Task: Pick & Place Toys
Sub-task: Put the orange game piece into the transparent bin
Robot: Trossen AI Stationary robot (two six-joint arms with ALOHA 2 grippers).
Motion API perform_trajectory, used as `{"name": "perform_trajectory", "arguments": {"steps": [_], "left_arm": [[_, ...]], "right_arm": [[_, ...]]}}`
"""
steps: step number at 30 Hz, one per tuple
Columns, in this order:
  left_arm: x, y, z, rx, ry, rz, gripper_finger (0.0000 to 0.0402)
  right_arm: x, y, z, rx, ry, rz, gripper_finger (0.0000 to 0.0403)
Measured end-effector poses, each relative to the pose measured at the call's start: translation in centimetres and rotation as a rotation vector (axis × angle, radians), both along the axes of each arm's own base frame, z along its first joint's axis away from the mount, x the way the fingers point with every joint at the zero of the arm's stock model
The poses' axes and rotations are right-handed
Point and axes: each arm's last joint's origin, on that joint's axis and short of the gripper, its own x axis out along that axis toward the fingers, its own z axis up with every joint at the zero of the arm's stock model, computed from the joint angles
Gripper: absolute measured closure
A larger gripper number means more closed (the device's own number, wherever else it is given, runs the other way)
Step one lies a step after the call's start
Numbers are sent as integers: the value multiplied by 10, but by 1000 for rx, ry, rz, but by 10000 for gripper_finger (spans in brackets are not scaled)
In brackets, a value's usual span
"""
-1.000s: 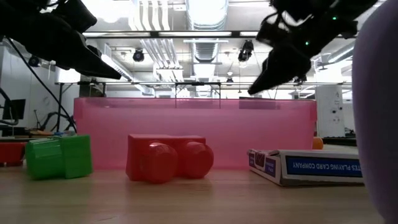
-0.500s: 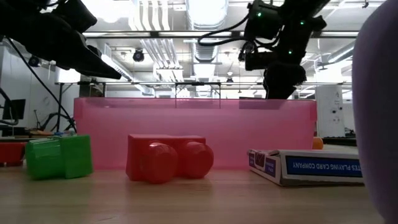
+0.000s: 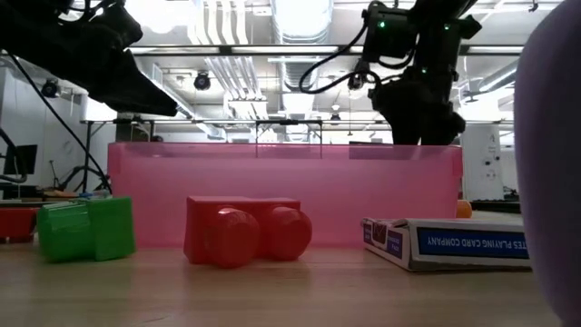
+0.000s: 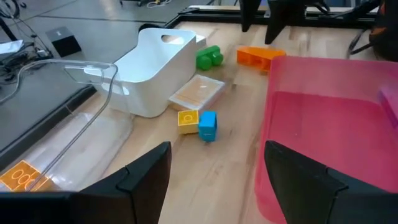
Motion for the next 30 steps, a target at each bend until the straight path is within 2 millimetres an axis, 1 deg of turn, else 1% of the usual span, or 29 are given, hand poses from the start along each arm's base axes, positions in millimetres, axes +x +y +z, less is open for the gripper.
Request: {"name": "perform_trajectory", "arguments": {"steps": [4,8,17,22,26,30], "left_arm": [[1,0,2,1,-18,6,142],[1,0,2,5,-26,16,142],[1,1,2,18,-26,28,142],[0,1,1,18,-17,29,142],[0,1,1,12,-18,31,142],[0,1,1,11,-18,30,142]], "right_arm": [[-5,-2,1,21,20,-84,23],[-8,-8,-6,42,85,-138,23],[-5,-23,-18,81,116,-163,23],[-2,-26,-25,98,125,-153,23],[2,-26,-35,117,147,-140,23],[2,-26,-51,146,164,-127,23]]}}
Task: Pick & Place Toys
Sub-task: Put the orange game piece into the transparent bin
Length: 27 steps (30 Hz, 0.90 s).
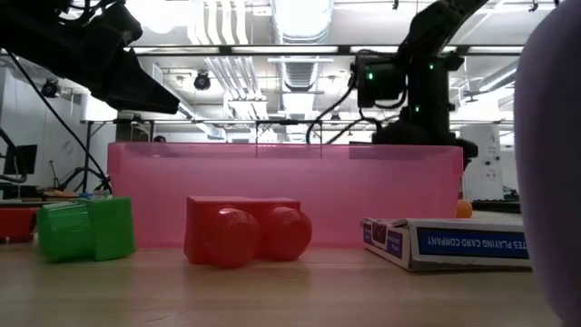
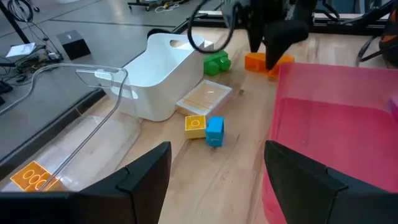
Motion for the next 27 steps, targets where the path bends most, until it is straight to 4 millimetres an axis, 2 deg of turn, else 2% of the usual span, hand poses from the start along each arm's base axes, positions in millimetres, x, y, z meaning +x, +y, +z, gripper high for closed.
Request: {"name": "perform_trajectory", "arguments": {"steps": [5,11,15,22,23,27], "left_arm": [[0,0,0,0,0,0,143],[0,0,0,0,1,0,143],[0,0,0,2,0,2,143],[0,0,0,4,1,1,143],[0,0,0,4,1,1,143],[0,0,0,4,1,2,143]], "right_arm": [[-1,1,-16,24,0,10,23],[-2,2,-18,25,5,54,36],[-2,3,-17,22,8,82,94],[0,7,-15,-12,-8,143,246],[0,7,-15,-16,-8,153,259],[1,11,-15,-37,-10,193,259]]}}
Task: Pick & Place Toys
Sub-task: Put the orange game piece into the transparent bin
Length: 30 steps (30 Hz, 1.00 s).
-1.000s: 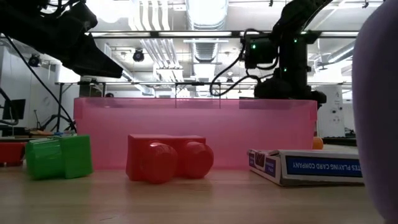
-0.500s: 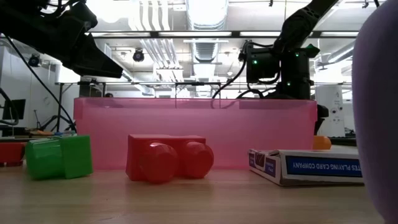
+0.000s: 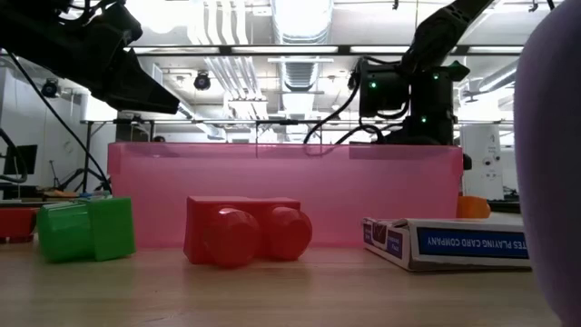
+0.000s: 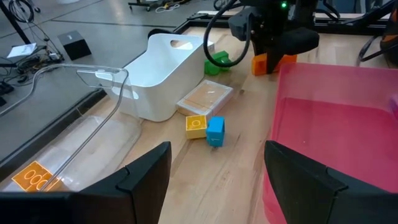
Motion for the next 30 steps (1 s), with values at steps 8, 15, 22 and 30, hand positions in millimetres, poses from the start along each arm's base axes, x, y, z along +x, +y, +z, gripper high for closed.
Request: {"name": "perform_trajectory", "arguments": {"steps": [8,15,22,30], "left_arm": [[0,0,0,3,0,3,143],[-2,1,-6,15,10,12,143],[-2,1,-7,39,9,7,143],[-2,1,-6,38,5,7,142]], "right_arm": [[-1,9,17,-98,-52,65,259],[-9,19,53,-192,-196,95,259],[-8,33,95,-365,-477,170,259],[22,43,118,-519,-811,358,259]]}}
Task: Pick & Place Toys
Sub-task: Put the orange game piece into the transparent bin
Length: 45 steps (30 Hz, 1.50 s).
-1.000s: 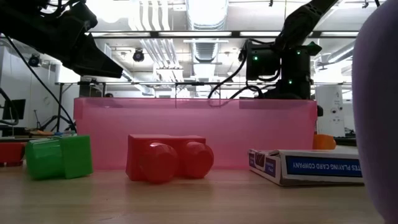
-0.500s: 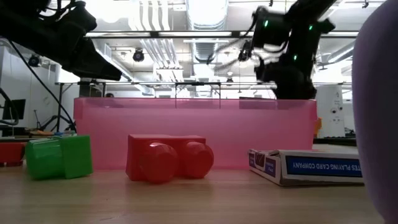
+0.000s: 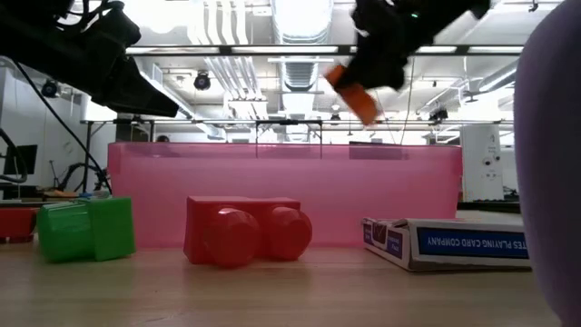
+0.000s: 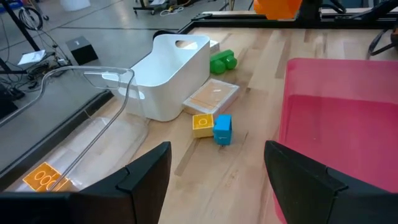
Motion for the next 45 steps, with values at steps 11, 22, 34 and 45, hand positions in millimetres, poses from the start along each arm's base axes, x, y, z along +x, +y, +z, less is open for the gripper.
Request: {"name": "perform_trajectory", "arguments": {"steps": [11,22,34,45], "left_arm": [[-1,1,-7,0,-40,4,142],[-2,1,-8,24,-63,10,142],[-2,1,-8,36,-57,14,142],[-2,2,-9,40,-46,13,142]], "right_arm": [[71,7,-41,-161,-325,255,259],[111,-47,-57,-189,-361,164,259],[145,-140,-19,-148,-173,46,259],[180,-216,-36,-22,-32,25,259]]}}
